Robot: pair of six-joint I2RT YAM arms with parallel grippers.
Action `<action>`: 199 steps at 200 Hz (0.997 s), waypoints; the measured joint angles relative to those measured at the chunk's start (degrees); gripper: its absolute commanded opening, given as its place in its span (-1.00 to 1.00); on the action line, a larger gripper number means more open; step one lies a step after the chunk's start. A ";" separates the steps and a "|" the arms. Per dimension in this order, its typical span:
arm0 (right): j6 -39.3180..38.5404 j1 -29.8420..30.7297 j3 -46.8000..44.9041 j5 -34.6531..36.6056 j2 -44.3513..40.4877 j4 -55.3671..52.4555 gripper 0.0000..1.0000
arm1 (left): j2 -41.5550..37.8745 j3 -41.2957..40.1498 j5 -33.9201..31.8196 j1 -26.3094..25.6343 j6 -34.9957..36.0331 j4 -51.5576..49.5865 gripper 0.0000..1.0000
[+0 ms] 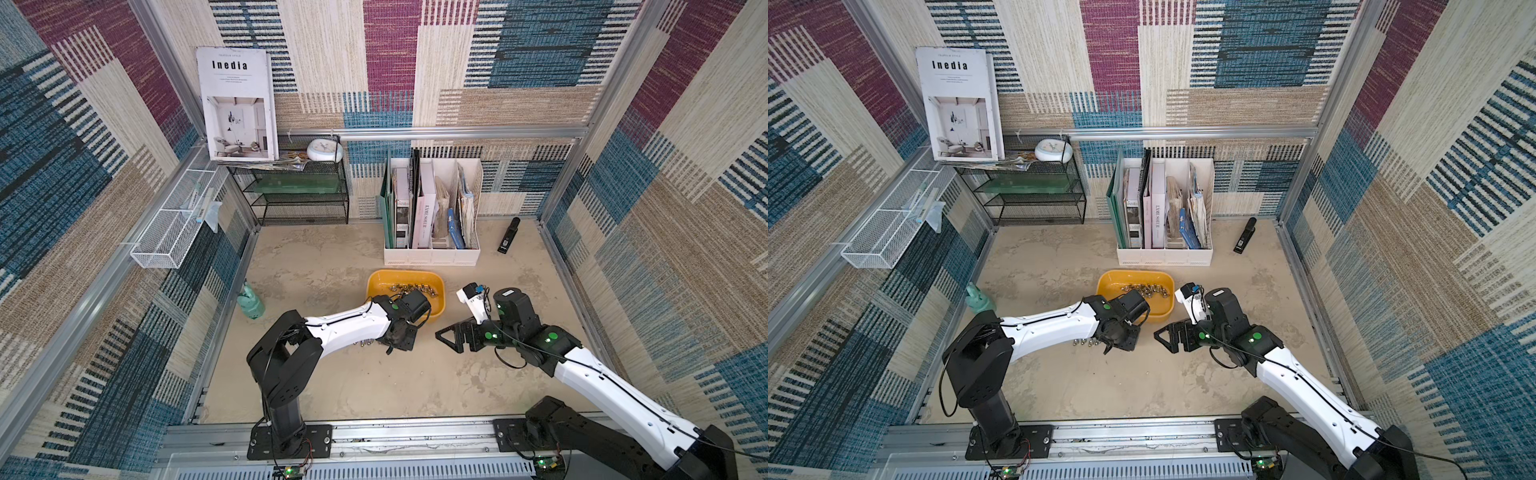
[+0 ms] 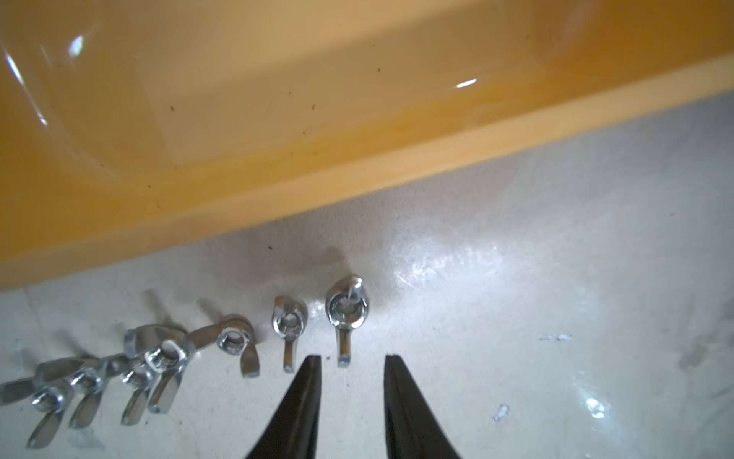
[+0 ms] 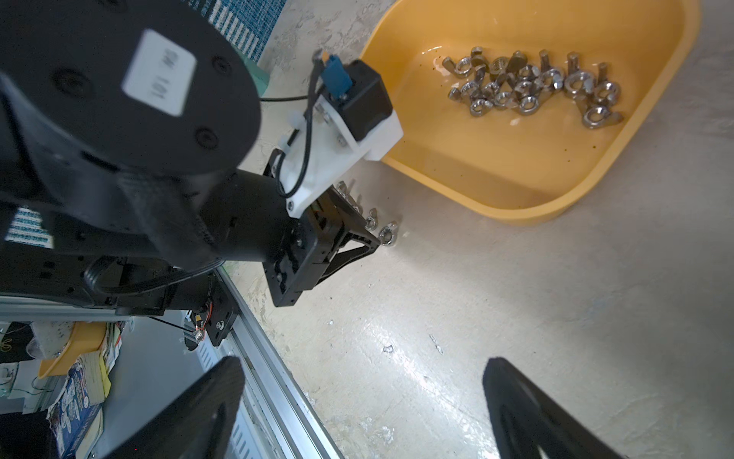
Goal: Take out the wing nut from the storage box
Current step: Place the wing nut at the center of the board, then pick up the wing nut from the storage box.
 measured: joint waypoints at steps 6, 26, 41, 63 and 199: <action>0.00 0.00 0.02 0.04 -0.15 0.11 0.98 | -0.20 1.07 -0.39 0.02 0.28 -0.68 -0.33; -0.02 0.00 0.15 0.50 -0.24 0.79 0.98 | -0.39 4.94 -1.51 0.28 1.05 -2.38 -0.30; -0.22 0.00 0.50 0.94 -0.02 1.20 0.98 | -0.35 8.00 -2.21 0.94 2.12 -3.63 -0.29; -0.44 0.00 1.01 1.27 0.87 1.55 0.98 | 0.57 11.47 -2.38 2.78 3.45 -4.50 -0.12; -1.33 0.07 6.47 4.35 10.38 4.11 0.98 | 14.80 24.98 2.67 16.74 14.80 -4.90 -0.19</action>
